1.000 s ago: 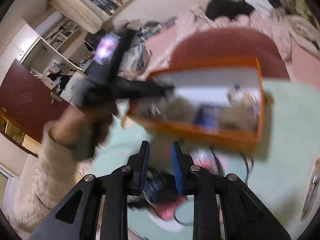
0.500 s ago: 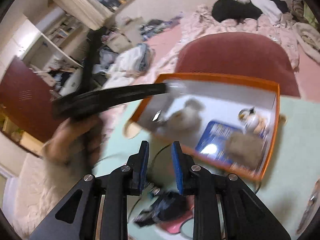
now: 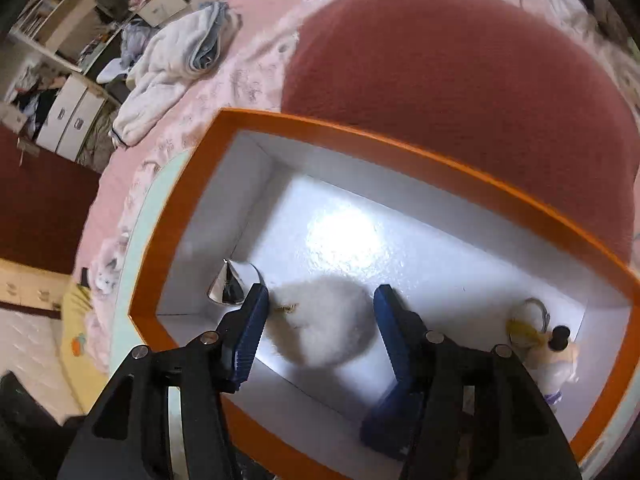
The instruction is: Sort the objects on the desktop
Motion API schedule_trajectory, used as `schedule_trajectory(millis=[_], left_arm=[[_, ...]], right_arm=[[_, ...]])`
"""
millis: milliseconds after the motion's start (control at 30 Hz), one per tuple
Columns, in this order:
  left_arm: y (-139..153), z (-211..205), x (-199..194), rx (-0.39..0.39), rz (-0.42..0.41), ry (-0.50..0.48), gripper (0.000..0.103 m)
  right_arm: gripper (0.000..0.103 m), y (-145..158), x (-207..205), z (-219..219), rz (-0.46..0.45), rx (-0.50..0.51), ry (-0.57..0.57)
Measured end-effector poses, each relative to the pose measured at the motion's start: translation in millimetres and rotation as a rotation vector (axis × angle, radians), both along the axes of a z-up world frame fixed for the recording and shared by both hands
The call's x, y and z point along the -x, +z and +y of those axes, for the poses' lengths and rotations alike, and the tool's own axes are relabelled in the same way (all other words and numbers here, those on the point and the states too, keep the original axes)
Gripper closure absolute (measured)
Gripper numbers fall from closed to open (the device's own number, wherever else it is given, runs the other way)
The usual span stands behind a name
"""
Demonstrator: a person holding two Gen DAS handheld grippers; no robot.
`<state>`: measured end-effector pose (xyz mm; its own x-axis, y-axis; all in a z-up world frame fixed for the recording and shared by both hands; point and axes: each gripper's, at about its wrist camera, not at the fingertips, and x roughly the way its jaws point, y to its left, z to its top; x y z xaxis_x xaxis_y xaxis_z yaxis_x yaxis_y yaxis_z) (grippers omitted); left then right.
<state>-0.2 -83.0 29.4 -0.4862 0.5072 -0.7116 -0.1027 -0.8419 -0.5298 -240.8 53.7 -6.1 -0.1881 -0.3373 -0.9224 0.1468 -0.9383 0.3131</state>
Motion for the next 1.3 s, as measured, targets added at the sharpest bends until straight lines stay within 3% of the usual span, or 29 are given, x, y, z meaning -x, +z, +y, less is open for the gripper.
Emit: schedule_trajectory(millis=[33, 167, 333, 467, 600, 667, 800, 967, 1033, 1100, 1233, 1267, 1300], left_arm=[[-2.5, 1.8, -1.5, -0.005, 0.011, 0.007, 0.063], [6.1, 1.9, -2.2, -0.017, 0.056, 0.021, 0.051], [37.8, -7.8, 7.1, -0.018, 0.139, 0.054, 0.033], [65.0, 9.2, 30.7, 0.021, 0.170, -0.002, 0.033], [73.6, 51.7, 70.7, 0.055, 0.134, -0.109, 0.033], [66.7, 84.9, 90.7, 0.079, 0.072, -0.189, 0.033], [48.0, 147.2, 111.3, 0.097, -0.004, -0.332, 0.033], [19.3, 181.6, 128.4, 0.143, -0.086, -0.344, 0.032], [11.3, 183.3, 133.7, 0.109, -0.105, -0.347, 0.035], [8.1, 180.2, 135.7, 0.046, -0.130, -0.343, 0.045], [7.4, 174.0, 130.6, 0.037, -0.100, -0.349, 0.046], [7.3, 170.9, 128.8, 0.022, -0.090, -0.342, 0.049], [8.4, 164.7, 126.6, -0.009, -0.076, -0.330, 0.059]], right_arm=[[0.058, 2.3, -3.3, -2.2, 0.017, -0.026, 0.017], [0.058, 12.3, -15.3, 14.2, 0.064, 0.018, 0.000], [0.058, 60.8, -56.3, 94.9, 0.185, 0.358, -0.128], [0.058, 81.2, -120.8, 135.5, 0.255, 0.371, -0.155], [0.058, 48.9, -176.8, 153.1, 0.188, 0.368, -0.199], [0.057, 23.8, -199.7, 159.1, 0.153, 0.383, -0.228], [0.057, 3.7, -221.6, 150.7, 0.163, 0.440, -0.247], [0.056, 12.9, -234.3, 143.1, 0.228, 0.431, -0.225], [0.055, 8.9, -241.7, 156.3, 0.221, 0.446, -0.221], [0.054, 7.9, -244.1, 163.1, 0.214, 0.455, -0.238], [0.054, 6.9, -248.5, 176.3, 0.199, 0.475, -0.267], [0.054, 8.7, -249.9, 178.8, 0.202, 0.473, -0.278], [0.054, 11.0, -251.0, 180.6, 0.206, 0.472, -0.279]])
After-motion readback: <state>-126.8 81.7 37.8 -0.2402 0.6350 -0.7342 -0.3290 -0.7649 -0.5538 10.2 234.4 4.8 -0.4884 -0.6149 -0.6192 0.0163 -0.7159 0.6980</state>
